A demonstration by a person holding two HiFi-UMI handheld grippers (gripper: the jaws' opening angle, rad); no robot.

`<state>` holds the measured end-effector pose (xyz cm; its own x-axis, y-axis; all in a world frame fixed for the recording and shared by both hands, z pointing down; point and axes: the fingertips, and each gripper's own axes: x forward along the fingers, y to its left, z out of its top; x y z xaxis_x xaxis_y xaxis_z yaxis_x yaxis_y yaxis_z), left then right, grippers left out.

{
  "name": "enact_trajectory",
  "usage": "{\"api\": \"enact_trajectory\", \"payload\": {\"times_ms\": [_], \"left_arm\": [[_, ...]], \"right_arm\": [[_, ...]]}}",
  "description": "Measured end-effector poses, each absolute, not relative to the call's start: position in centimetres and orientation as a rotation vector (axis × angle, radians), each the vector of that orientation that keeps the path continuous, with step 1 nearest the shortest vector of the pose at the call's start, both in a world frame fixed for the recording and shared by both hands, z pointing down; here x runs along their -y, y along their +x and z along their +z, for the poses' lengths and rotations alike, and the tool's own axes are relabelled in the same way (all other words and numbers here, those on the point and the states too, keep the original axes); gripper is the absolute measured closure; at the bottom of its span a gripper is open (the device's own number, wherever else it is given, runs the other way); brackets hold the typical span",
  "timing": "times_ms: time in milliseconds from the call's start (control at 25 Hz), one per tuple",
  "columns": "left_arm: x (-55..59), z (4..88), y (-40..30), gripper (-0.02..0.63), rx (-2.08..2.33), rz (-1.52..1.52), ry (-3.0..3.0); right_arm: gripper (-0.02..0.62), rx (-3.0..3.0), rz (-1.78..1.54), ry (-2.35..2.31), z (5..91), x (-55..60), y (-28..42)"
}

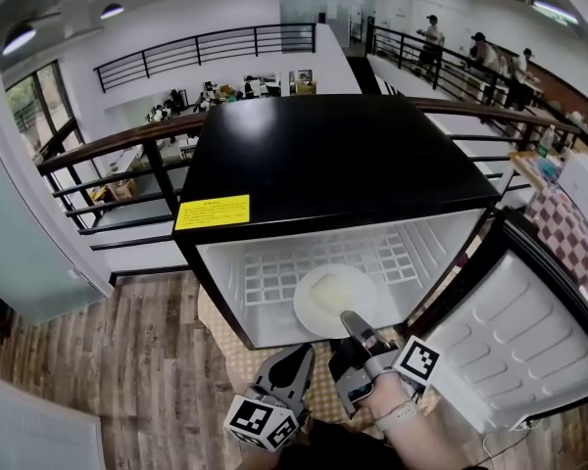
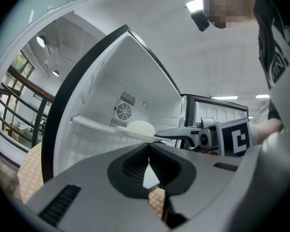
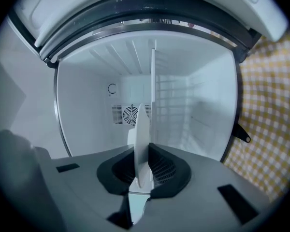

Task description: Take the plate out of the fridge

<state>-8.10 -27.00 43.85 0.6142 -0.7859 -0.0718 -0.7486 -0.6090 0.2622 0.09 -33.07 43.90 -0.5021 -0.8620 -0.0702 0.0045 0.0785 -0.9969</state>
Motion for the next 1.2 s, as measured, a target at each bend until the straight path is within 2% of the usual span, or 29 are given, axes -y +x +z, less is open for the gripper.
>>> {"api": "enact_trajectory", "payload": {"times_ms": [1200], "left_arm": [[17.1,47.2,-10.6,0.597,1.335,-0.194,2.561]], "right_arm": [[0.538,-1.551,-1.512,-0.856,47.2,20.7,2.7]]}}
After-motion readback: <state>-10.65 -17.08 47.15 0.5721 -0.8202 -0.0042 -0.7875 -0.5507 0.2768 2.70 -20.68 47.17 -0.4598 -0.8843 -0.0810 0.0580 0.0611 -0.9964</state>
